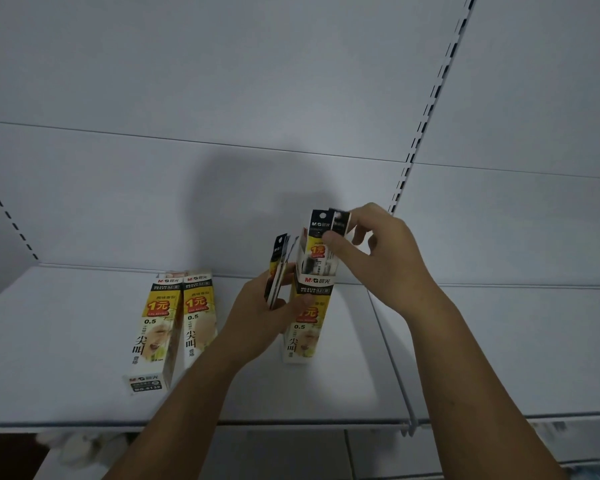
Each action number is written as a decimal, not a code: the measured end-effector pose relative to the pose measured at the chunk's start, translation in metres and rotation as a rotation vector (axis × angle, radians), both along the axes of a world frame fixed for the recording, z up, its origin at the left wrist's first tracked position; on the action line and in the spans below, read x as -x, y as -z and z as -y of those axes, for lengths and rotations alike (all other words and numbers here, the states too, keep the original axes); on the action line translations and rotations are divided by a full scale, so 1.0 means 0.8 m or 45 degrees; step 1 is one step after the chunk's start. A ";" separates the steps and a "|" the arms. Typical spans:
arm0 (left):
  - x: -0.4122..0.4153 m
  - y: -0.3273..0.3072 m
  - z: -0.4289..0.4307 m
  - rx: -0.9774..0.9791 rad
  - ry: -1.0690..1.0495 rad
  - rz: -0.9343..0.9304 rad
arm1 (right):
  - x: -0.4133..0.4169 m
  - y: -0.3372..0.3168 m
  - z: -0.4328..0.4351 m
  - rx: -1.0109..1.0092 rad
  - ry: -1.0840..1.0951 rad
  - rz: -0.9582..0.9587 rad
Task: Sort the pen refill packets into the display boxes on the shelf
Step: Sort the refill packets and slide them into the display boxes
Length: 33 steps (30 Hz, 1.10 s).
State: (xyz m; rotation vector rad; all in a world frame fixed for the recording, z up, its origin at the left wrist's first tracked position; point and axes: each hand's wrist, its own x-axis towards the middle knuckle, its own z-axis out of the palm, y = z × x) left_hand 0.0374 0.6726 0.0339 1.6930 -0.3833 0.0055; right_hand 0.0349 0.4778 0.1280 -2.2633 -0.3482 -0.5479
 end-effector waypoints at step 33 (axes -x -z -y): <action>-0.006 0.002 0.001 -0.079 0.050 0.046 | -0.005 -0.029 0.003 0.719 -0.379 -0.580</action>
